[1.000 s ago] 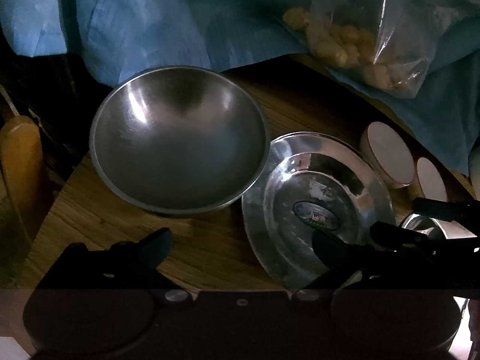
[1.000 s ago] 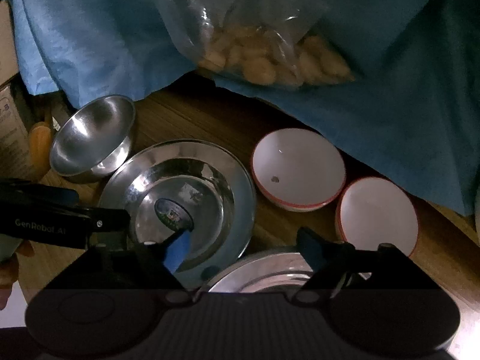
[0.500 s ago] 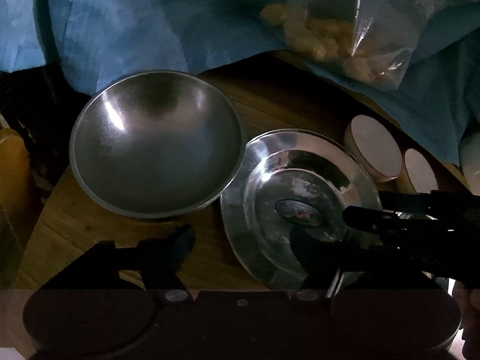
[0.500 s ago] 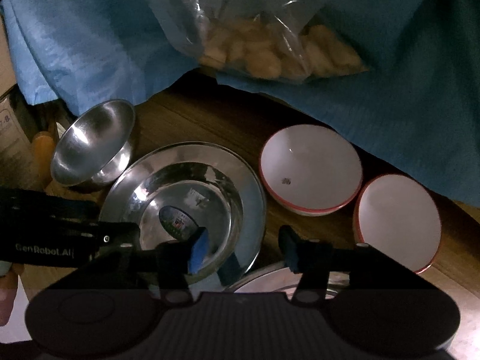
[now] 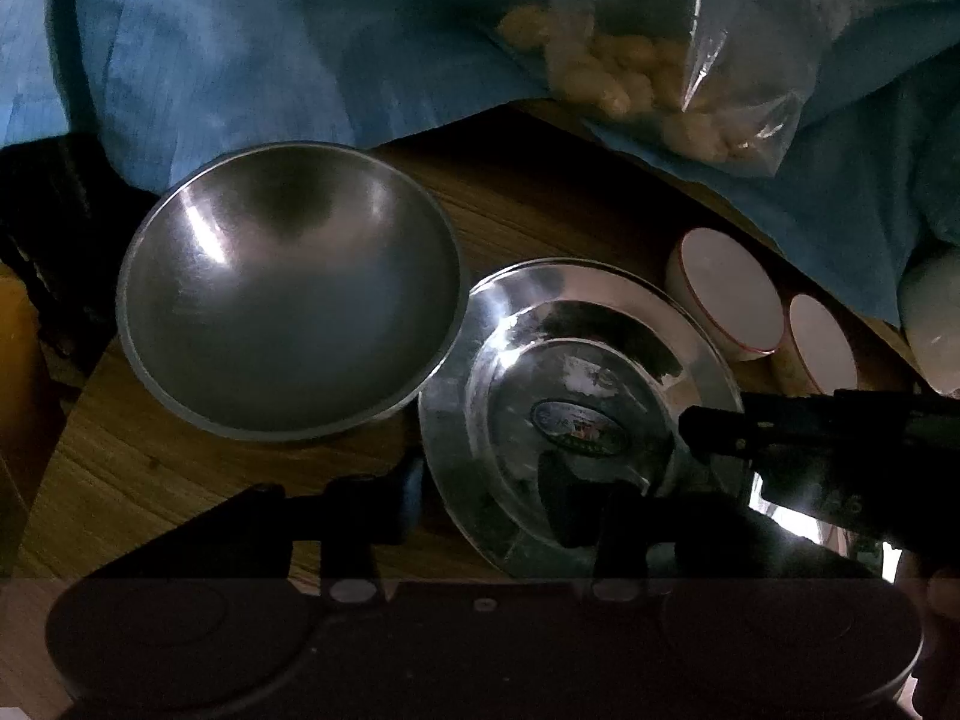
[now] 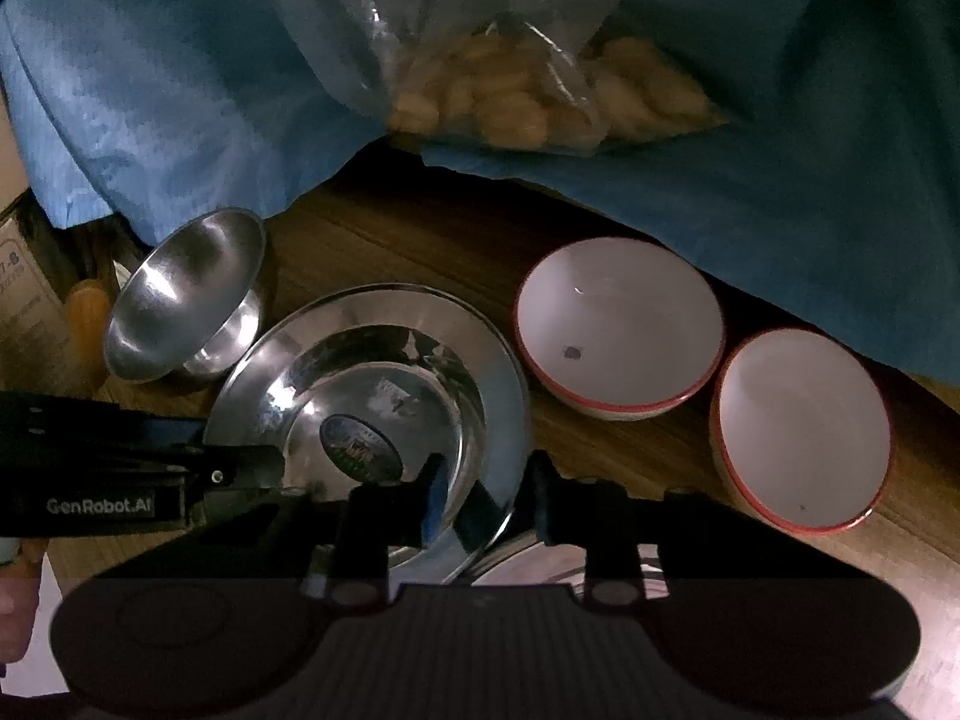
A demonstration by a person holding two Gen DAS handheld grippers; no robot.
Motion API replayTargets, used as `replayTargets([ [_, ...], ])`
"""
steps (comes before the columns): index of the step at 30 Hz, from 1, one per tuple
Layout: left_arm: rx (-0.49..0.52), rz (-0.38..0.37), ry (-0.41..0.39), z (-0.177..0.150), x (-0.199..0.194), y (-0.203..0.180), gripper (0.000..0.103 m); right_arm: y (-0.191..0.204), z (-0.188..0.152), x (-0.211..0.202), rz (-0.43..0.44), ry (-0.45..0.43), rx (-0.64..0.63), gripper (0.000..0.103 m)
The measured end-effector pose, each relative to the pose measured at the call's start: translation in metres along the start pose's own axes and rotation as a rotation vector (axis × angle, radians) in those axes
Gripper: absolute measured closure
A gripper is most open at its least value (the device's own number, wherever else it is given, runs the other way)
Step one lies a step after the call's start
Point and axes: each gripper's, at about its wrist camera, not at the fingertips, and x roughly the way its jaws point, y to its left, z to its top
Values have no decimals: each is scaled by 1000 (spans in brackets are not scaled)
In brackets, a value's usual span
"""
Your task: Organize plates and bowls
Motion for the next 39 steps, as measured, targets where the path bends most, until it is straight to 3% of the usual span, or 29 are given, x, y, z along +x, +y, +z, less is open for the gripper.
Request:
replayTargets([
  [19,-14,-18,10,-10,-9,11,63,5,-7,-24,73,-37,5,82],
  [25,-30,-23,18,-22,-16,14,70,5,-14,-36,95,-52,10,83],
  [32,-41,-30,-16,-32,-28,9,71,-1,-29,-50,119,-72,25,83],
  [39,42,-20,-83,-38,-46,-14,71,-9,-41,-75,140,-128,65,83],
])
